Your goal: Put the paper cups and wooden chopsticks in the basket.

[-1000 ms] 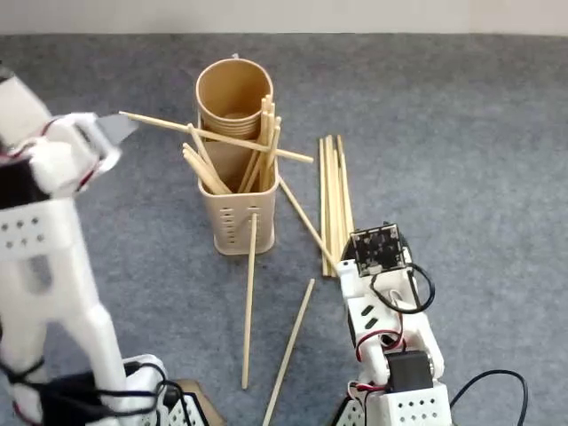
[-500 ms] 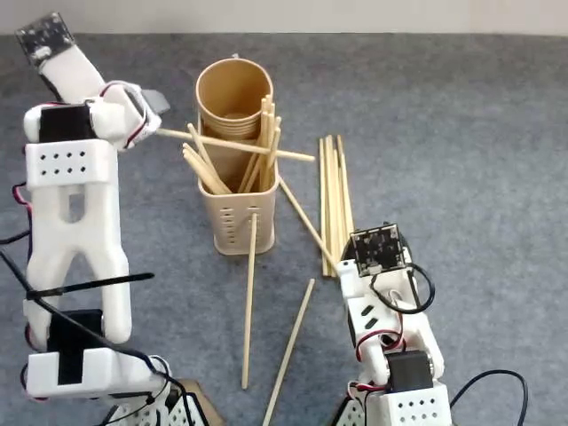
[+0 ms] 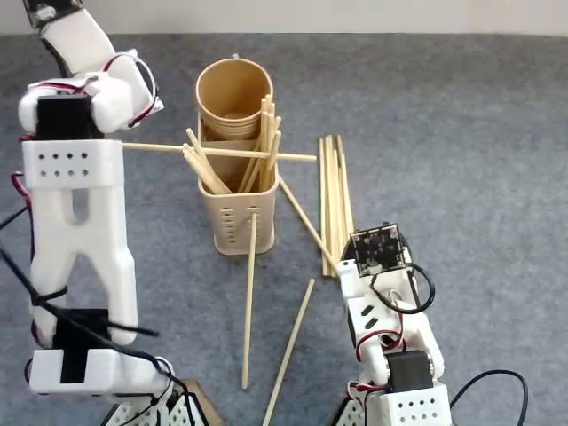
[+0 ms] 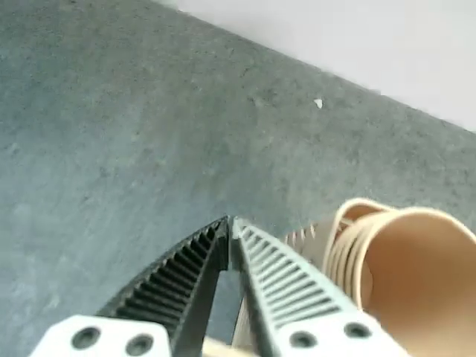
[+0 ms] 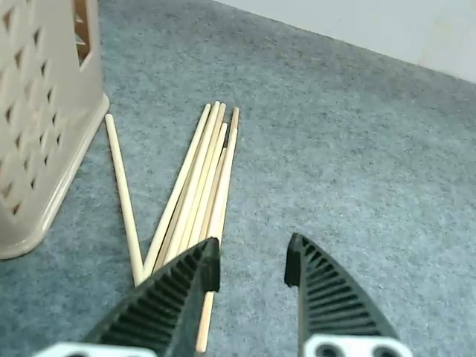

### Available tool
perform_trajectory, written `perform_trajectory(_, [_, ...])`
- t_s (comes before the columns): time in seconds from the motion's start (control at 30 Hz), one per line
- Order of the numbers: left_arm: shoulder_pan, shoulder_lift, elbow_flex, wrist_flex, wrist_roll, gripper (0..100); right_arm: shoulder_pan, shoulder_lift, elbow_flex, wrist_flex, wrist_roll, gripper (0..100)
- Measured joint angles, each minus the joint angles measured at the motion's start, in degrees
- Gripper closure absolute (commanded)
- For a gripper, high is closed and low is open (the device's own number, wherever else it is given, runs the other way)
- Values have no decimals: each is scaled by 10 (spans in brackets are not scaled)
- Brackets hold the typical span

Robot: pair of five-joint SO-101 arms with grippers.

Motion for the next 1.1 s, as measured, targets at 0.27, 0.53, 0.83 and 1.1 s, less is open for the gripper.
perform_trajectory(0.27, [-1,-25,-98,213,20,704,0,0,0,0,0,843])
perform_trajectory(0.53, [2,-65,57,212,161,630,0,0,0,0,0,843])
perform_trajectory(0.83, [1,-69,216,99,168,632,0,0,0,0,0,843])
perform_trajectory(1.1, [4,-69,256,-92,168,994,0,0,0,0,0,843])
